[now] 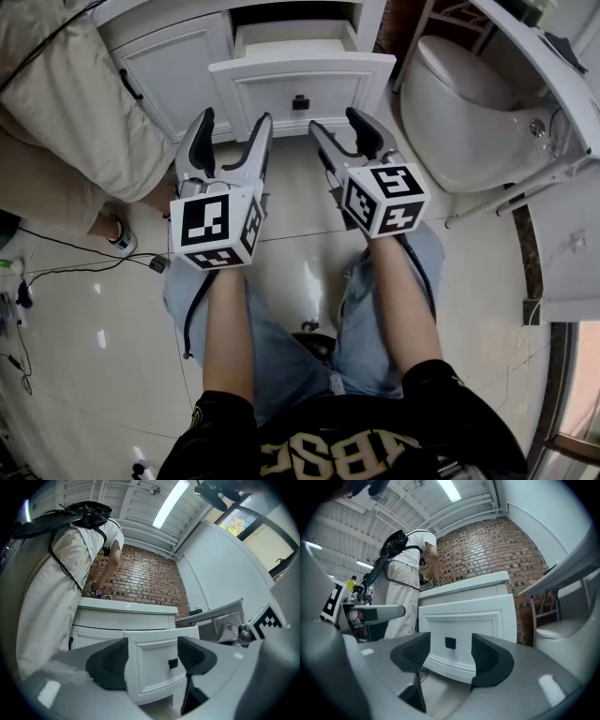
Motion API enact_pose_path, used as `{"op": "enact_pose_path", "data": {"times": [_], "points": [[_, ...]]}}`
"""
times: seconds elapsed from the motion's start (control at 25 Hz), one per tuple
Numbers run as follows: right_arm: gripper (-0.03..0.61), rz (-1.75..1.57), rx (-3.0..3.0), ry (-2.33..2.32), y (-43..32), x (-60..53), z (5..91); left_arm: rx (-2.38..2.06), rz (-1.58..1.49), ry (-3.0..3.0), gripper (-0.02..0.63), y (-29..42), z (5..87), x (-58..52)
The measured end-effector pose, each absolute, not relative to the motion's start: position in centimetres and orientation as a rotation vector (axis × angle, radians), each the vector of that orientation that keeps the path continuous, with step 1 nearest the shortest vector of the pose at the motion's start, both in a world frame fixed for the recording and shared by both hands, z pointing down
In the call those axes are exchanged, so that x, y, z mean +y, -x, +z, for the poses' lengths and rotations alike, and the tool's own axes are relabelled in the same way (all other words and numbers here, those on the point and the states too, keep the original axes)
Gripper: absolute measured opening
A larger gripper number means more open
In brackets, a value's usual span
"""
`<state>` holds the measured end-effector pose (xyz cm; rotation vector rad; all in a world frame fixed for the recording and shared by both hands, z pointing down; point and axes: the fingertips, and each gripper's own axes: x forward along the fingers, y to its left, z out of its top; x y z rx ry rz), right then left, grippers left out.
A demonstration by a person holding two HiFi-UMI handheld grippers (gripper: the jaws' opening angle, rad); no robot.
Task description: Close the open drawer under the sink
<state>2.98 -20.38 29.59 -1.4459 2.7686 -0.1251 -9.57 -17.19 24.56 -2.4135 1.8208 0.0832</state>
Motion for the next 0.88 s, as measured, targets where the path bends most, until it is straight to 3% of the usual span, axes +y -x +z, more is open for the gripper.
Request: {"op": "enact_pose_path", "data": {"times": [0.36, 0.88], "points": [[0.262, -0.257, 2.798, 1.413, -2.4, -22.3, 31.9, 1.836, 0.034, 2.443, 0.331, 9.5, 25.6, -18.3], [0.181, -0.219, 2.834, 1.378, -0.1, -24.8, 32.8, 1.805, 0.049, 2.515, 0.331, 8.1, 26.5, -19.3]]}}
